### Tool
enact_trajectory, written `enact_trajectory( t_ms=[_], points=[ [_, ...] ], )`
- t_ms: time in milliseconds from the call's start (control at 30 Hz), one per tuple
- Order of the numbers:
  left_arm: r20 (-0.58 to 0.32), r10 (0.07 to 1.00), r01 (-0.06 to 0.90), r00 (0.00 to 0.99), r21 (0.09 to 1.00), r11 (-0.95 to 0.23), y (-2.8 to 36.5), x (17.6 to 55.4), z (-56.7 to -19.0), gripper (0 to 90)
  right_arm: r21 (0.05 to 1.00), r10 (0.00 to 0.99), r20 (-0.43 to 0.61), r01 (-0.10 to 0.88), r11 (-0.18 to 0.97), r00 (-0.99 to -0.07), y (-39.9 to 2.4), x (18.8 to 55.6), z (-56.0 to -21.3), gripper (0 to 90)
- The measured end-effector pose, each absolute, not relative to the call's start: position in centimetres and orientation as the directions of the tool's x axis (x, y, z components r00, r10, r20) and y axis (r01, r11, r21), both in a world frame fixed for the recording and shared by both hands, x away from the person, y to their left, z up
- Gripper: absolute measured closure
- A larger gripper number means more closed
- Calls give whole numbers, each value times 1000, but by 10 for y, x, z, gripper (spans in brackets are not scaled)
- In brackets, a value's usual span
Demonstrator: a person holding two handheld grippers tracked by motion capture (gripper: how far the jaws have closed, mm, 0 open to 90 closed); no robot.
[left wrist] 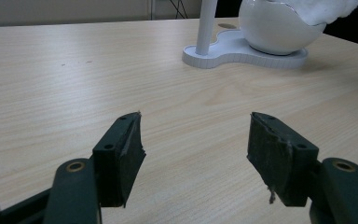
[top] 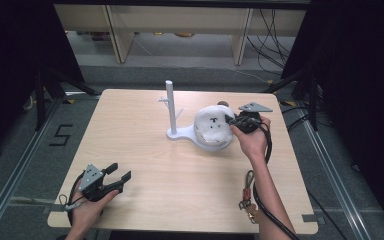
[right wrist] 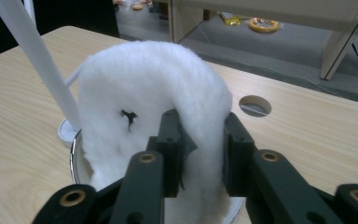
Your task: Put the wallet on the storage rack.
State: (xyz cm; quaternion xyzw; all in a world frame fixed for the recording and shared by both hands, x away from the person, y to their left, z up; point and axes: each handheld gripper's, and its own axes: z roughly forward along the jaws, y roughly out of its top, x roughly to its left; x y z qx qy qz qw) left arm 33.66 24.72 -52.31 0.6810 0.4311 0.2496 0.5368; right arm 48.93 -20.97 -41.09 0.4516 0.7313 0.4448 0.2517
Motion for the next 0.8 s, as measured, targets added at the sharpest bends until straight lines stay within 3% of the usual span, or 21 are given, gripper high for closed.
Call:
enact_trajectory(
  t_ms=[500,800],
  points=[
    [-119,853,312,507,948,-54,246,337,-524,347,880,909,76,456,132,-410,-218,477,-404,371],
    [-116,858,323,501,945,-61,247,337,-523,347,851,921,126,518,91,-369,-227,459,-404,323]
  ],
)
